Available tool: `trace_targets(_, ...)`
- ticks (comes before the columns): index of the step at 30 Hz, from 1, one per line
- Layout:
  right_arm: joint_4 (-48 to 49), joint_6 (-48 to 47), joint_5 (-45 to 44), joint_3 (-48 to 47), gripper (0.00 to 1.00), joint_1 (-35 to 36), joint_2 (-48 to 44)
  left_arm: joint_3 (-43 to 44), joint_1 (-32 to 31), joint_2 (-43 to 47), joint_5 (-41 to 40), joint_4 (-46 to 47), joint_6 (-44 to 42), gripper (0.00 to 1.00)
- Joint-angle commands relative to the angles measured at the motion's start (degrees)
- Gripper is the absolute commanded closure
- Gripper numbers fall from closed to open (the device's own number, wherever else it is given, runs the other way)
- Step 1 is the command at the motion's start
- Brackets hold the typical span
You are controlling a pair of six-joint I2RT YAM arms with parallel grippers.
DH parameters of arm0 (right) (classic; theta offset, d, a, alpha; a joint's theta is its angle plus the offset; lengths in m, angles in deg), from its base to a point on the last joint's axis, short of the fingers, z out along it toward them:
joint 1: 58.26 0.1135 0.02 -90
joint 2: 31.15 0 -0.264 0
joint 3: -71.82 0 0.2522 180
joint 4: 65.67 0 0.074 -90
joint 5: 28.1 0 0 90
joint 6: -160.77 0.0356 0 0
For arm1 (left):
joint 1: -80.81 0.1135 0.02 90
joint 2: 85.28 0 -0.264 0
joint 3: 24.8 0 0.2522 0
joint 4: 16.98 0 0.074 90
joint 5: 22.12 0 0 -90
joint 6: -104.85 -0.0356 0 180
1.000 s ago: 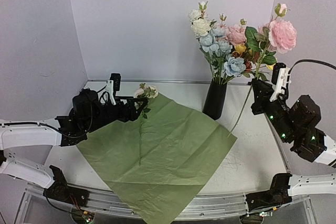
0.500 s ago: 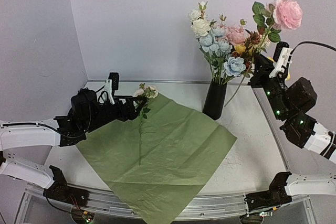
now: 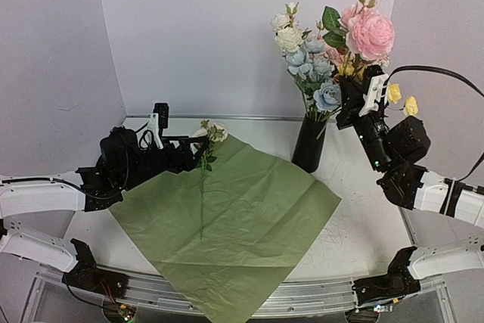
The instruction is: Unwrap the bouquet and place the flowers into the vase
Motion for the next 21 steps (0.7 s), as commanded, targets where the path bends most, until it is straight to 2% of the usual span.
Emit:
trace_targets(1, 21.56, -2.76, -0.22, -1.79, 1.00, -0.84, -0.24, 1.50, 0.18, 0.52, -1.29, 2.07, -1.11, 0.13)
trace_targets(21, 19.50, 1.96, 0.00, -9.49, 1.00, -4.64, 1.93, 3.97, 0.18, -2.59, -0.24, 2.09, -1.04, 0.13)
